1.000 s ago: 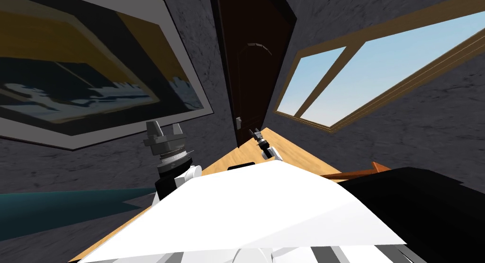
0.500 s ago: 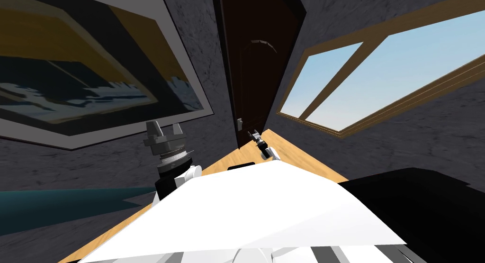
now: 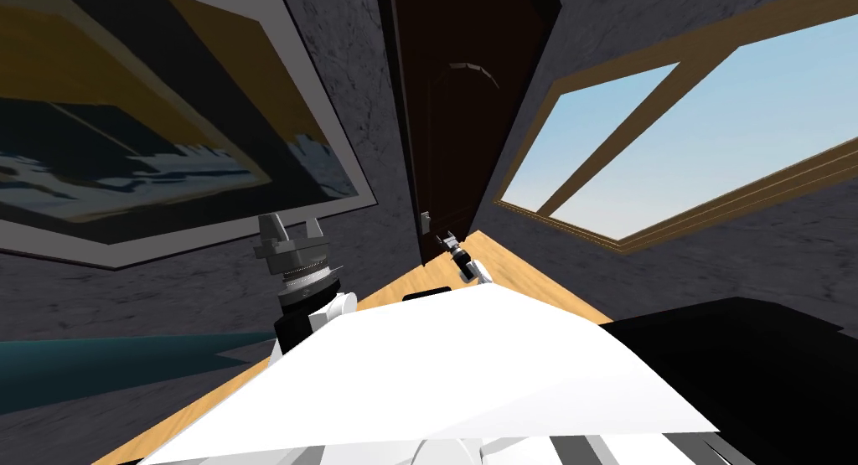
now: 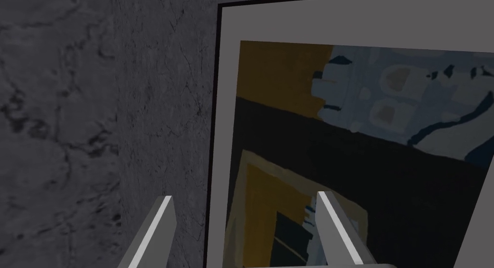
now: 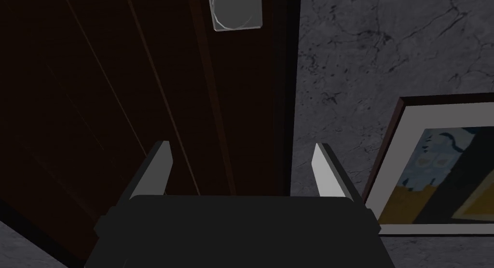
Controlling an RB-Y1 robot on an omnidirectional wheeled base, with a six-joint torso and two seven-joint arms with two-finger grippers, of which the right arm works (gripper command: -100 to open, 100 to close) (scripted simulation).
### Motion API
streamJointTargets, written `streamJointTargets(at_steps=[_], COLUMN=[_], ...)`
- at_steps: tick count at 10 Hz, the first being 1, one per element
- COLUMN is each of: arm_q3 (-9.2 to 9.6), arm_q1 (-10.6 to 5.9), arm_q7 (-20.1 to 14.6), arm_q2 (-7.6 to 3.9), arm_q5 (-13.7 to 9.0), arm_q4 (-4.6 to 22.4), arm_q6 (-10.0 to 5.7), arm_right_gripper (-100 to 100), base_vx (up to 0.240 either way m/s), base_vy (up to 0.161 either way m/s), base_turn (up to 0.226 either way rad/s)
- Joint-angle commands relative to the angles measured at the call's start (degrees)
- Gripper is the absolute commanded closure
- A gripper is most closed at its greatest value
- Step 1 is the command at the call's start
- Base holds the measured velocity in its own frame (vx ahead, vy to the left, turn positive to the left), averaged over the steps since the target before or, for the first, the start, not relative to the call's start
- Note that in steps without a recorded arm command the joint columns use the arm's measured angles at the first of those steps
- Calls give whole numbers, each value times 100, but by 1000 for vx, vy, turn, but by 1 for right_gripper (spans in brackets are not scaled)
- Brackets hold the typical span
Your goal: Pull the door open
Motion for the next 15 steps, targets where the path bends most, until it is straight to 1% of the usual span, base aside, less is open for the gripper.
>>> streamJointTargets(at_steps=[1, 2, 4, 5, 6, 7, 8, 9, 10, 11, 13, 14, 15], arm_q3=[-11, -18, -39, -45, -46, -229, -288, -438, -525, -708, -906, -1113, -1218], arm_q1=[-57, -79, -146, -168, -141, -244, -276, -358, -406, -506, -614, -728, -785], arm_q7=[123, 167, 302, 346, 321, 421, 450, 523, 566, 655, 752, 853, 904], arm_q2=[78, 107, 208, 245, 223, 97, 59, -24, -65, -146, -220, -284, -313], arm_q5=[234, 317, 565, 646, 582, 466, 425, 321, 261, 135, -2, -146, -218], arm_q4=[139, 194, 359, 412, 373, 504, 545, 647, 706, 832, 967, 1109, 1181], arm_q6=[28, 35, 55, 61, 42, 75, 85, 110, 124, 154, 187, 222, 239], arm_right_gripper=[-100, -100, -100, -100, -100, -100, -100, -100, -100, -100, -100, -100, -100], base_vx=[107, 113, 152, 141, 62, -64, -121, -112, -77, -47, -8, 25, 39], base_vy=[-30, -46, -58, -53, -23, 14, 17, 28, 34, 46, 29, 27, 11], base_turn=[76, 75, 67, 40, 9, 335, 219, 185, 206, 343, 212, 349, 261])
